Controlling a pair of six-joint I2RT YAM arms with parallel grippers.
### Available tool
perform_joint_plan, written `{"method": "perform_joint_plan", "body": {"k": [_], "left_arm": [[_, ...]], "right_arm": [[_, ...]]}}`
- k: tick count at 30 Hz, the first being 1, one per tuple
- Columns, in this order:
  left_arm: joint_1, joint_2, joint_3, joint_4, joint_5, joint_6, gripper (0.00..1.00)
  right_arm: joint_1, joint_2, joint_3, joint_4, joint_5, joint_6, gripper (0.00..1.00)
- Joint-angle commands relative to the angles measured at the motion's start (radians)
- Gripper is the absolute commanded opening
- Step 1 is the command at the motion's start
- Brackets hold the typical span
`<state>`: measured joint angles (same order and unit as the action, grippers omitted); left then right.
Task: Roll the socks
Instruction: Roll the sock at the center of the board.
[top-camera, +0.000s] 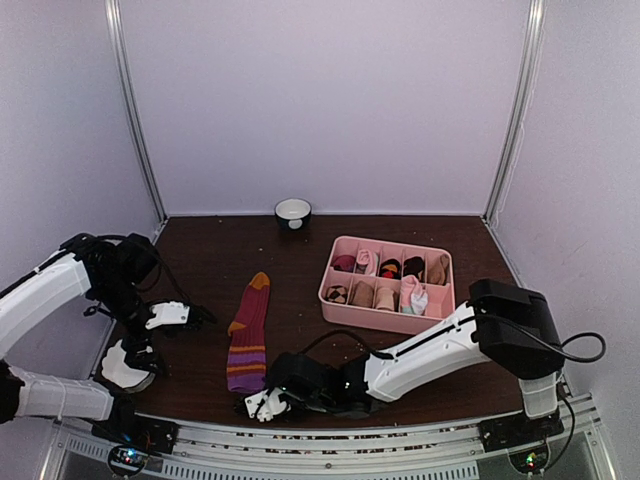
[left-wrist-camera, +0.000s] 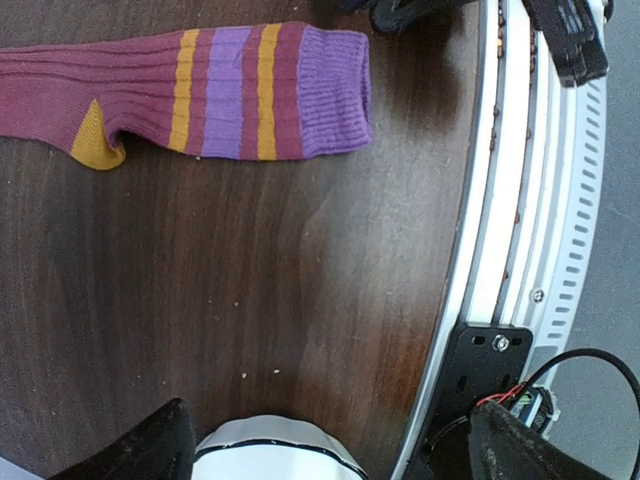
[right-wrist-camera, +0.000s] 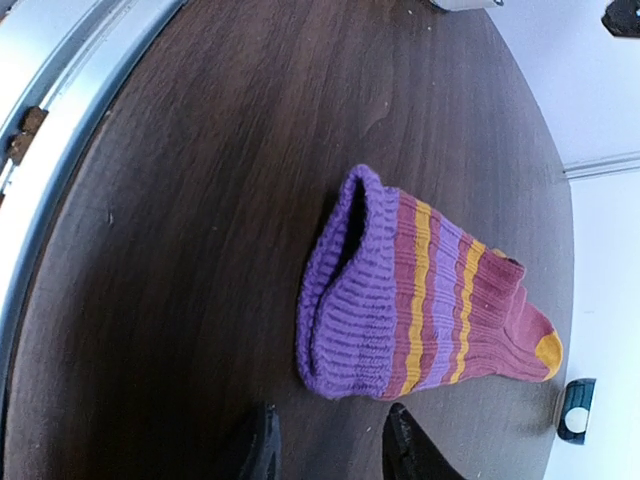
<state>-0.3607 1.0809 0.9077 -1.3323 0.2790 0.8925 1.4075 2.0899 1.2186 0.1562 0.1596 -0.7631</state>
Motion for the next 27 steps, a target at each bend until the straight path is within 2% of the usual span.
{"method": "perform_joint_plan", "body": {"k": [1,14,19,22,25,27], "left_arm": [[0.004,0.046,0.064,-0.025,0.049,0.008,0.98],[0.004,0.134,0.113,-0.002,0.017,-0.025,0.98],[0.004,0.152,0.104,0.014,-0.003,-0.030,0.98],[0.003,0.164,0.098,0.028,-0.014,-0.034,0.98],[0.005,0.164,0.094,0.054,-0.010,-0.040,0.98],[0.004,0.154,0.085,0.082,0.004,-0.044,0.98]], "right_arm": [[-0.002,0.045,0.021,0.035,0.044,-0.179,0.35],[0.004,0.091,0.055,-0.004,0.015,-0.299,0.24],[0.004,0.125,0.064,-0.003,0.044,-0.306,0.10],[0.005,0.123,0.066,0.005,0.031,-0.251,0.00],[-0.005,0.104,0.097,-0.030,-0.031,-0.083,0.00],[-0.026,0.094,0.139,-0.081,-0.099,0.085,0.00]]}}
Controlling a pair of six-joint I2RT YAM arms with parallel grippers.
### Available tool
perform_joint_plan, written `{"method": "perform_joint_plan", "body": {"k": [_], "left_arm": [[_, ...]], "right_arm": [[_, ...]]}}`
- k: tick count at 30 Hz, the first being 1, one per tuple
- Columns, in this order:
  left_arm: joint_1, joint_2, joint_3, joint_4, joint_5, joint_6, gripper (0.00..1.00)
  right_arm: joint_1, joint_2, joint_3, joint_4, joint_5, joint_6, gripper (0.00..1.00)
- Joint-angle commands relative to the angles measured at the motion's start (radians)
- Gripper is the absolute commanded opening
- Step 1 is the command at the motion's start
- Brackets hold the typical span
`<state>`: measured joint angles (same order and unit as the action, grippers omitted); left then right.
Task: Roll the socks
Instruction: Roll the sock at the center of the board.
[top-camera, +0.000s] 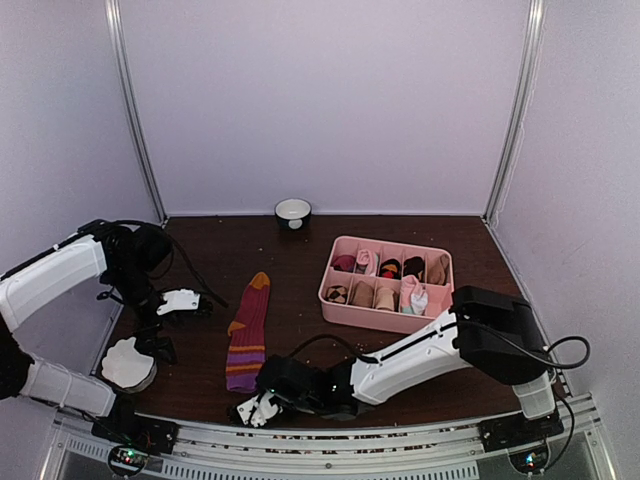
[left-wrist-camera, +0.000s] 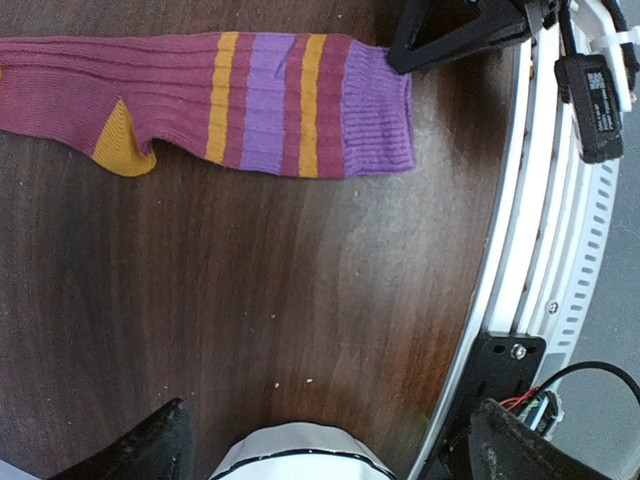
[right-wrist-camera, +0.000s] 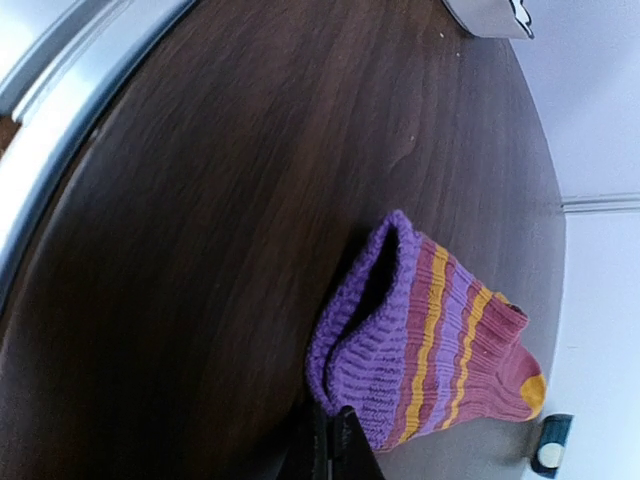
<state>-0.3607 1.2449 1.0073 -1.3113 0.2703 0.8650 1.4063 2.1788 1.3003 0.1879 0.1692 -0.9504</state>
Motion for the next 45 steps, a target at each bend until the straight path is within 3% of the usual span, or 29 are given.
{"method": "perform_joint_plan", "body": {"k": [1,6,16,22,26,32,37,45], "left_arm": [[0.005,-0.018,-0.027,0.082,0.018,-0.021,0.98],[0.004,-0.062,-0.096,0.201,0.051,-0.039,0.98],[-0.001,-0.085,-0.200,0.331,0.143,0.066,0.97],[-0.092,-0.117,-0.284,0.438,0.146,0.116,0.77],[-0.142,-0.063,-0.284,0.476,0.134,0.094,0.68],[-0.170,0.009,-0.262,0.559,0.135,0.033,0.69],[-0.202,0.060,-0.242,0.598,0.162,-0.015,0.66],[-0.242,0.087,-0.286,0.685,0.139,-0.040,0.52]], "right_arm": [[-0.040,0.002,0.085,-0.142,-0.150,0.338,0.00],[-0.095,-0.021,0.078,-0.151,-0.332,0.597,0.00],[-0.189,-0.020,0.006,-0.042,-0.491,0.999,0.00],[-0.264,0.019,0.057,0.007,-0.639,1.281,0.00],[-0.273,0.039,0.115,-0.052,-0.651,1.342,0.00],[-0.277,0.066,0.157,-0.143,-0.656,1.418,0.00],[-0.269,0.066,0.144,-0.114,-0.687,1.467,0.00],[-0.262,0.109,0.207,-0.111,-0.698,1.580,0.00]]}}
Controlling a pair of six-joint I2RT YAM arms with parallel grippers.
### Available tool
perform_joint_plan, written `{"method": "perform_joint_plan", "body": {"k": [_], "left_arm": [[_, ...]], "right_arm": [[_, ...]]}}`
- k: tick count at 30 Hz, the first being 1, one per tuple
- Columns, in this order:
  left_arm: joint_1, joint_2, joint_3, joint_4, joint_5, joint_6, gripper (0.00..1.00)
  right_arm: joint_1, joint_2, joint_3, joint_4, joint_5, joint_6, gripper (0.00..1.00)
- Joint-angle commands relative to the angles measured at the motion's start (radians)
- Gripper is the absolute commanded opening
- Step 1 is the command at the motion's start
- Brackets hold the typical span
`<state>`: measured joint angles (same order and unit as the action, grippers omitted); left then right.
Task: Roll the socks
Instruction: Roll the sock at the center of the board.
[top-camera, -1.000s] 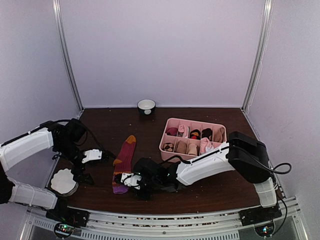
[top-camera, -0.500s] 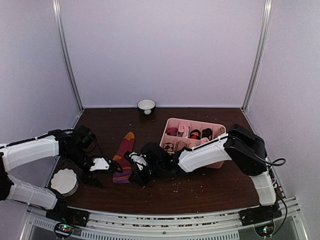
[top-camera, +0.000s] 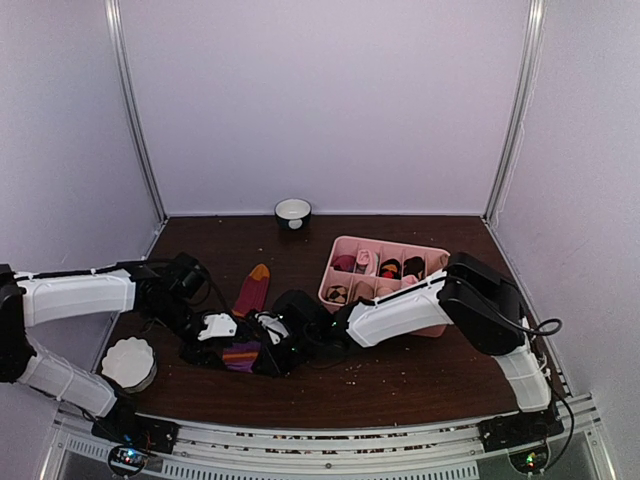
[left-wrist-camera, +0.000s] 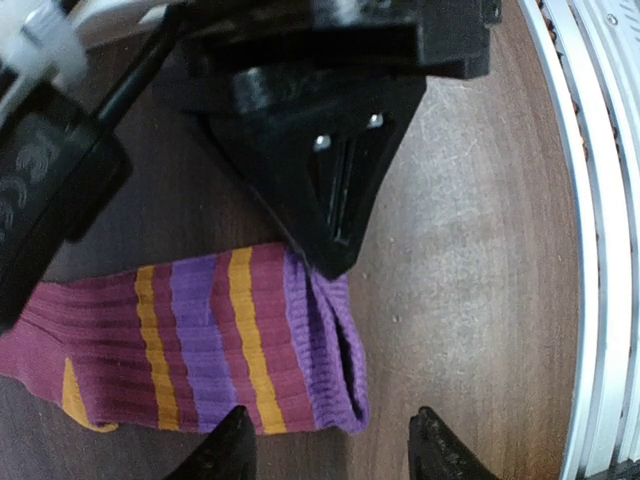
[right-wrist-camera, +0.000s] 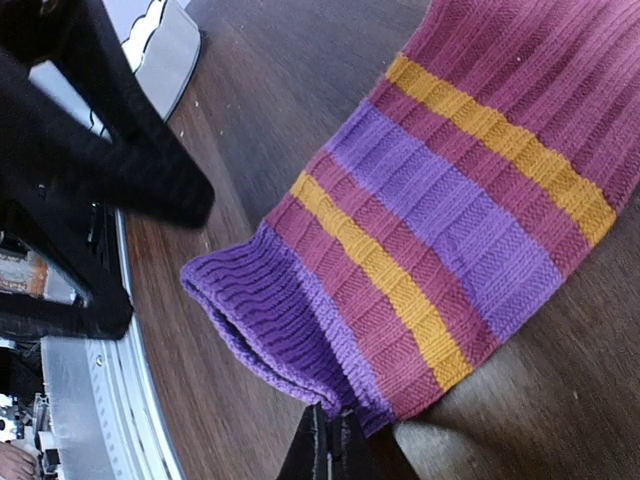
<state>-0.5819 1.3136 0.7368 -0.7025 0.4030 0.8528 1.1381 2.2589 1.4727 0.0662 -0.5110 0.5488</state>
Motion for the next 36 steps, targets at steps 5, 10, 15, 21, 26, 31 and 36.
{"method": "perform_joint_plan", "body": {"k": [5,10,15,21,26,31,36], "left_arm": [[-0.027,0.048,-0.029,0.118,-0.027,-0.039,0.54],[-0.028,0.068,-0.051,0.130,-0.079,-0.026,0.65],[-0.029,0.087,-0.060,0.146,-0.087,-0.034,0.49],[-0.029,0.168,-0.019,0.133,-0.120,-0.060,0.07],[-0.029,0.229,0.008,0.086,-0.128,-0.060,0.00],[-0.029,0.196,-0.019,0.094,-0.135,-0.051,0.00],[-0.029,0.145,-0.017,0.046,-0.109,-0.035,0.00]], "right_arm": [[0.005,0.045,0.027,0.088,-0.040,0.159,0.00],[0.005,0.047,0.018,0.118,-0.050,0.189,0.00],[0.005,0.047,0.025,0.116,-0.065,0.196,0.00],[0.002,0.046,0.037,0.106,-0.083,0.195,0.00],[-0.052,0.008,-0.079,0.306,-0.119,0.345,0.14],[-0.140,-0.072,-0.126,0.314,-0.034,0.326,0.24],[-0.143,-0.018,0.117,-0.003,0.077,0.138,0.16]]}}
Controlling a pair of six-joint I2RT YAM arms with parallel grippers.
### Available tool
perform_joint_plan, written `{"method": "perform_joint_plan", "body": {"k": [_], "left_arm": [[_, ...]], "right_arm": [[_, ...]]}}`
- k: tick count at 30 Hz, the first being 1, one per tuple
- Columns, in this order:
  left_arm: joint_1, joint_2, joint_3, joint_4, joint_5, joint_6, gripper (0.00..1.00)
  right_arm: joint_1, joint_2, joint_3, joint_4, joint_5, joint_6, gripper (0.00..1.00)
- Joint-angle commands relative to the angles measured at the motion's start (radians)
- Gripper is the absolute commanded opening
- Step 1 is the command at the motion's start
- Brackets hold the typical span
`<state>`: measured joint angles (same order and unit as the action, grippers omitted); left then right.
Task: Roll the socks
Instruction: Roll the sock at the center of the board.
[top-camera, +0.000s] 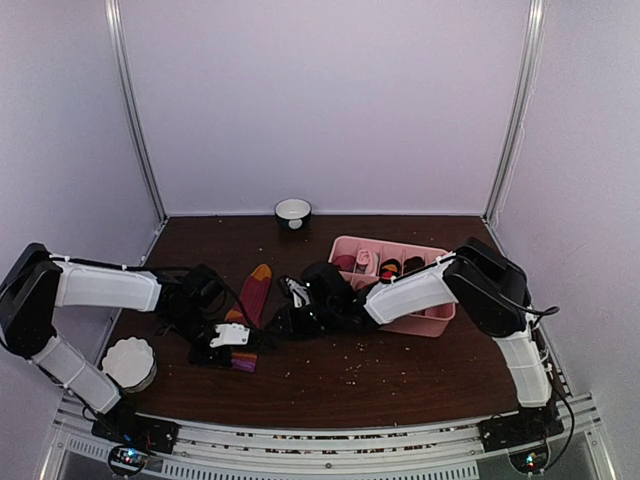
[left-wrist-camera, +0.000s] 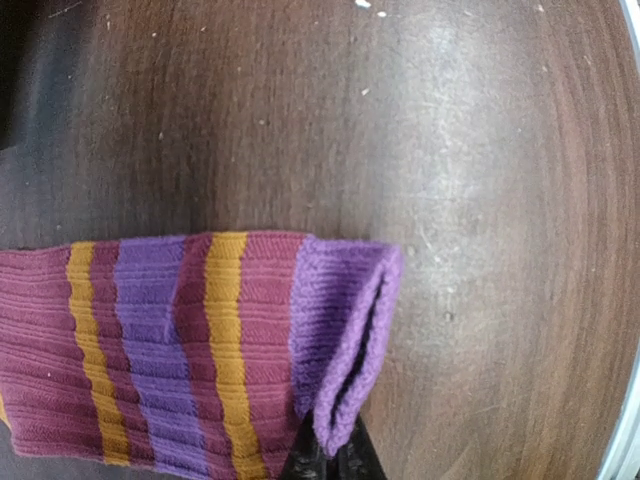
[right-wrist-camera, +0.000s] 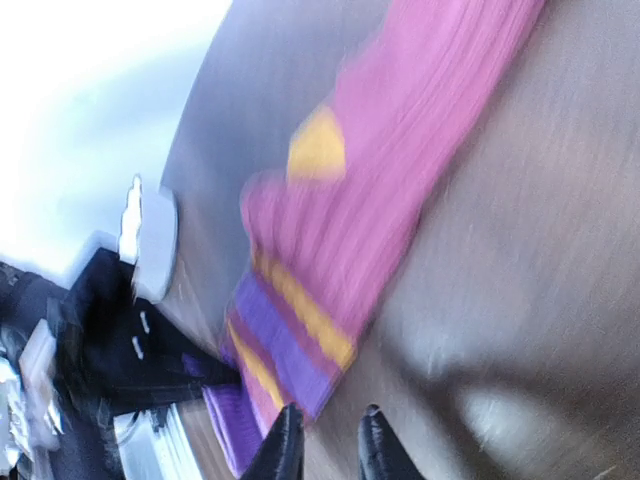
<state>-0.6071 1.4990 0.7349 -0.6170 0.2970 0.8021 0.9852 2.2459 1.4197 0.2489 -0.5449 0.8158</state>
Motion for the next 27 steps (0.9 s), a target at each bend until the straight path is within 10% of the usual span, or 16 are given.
{"method": "perform_joint_plan", "body": {"k": [1,19,27], "left_arm": [[-0.004,-0.052,-0.021,-0.044,0.009,0.018,0.00],[-0.009,-0.196,-0.046,-0.230,0.111,0.091,0.00],[-0.009,-0.129,-0.017,-0.217,0.079,0.071,0.00]], "right_arm": [[0.008,0.022,0.229,-0.236,0.138,-0.151,0.14],[0.111,0.363,0.772,-0.639,0.440,-0.317,0.00],[0.107,0.357,0.754,-0.758,0.627,-0.301,0.00]]}}
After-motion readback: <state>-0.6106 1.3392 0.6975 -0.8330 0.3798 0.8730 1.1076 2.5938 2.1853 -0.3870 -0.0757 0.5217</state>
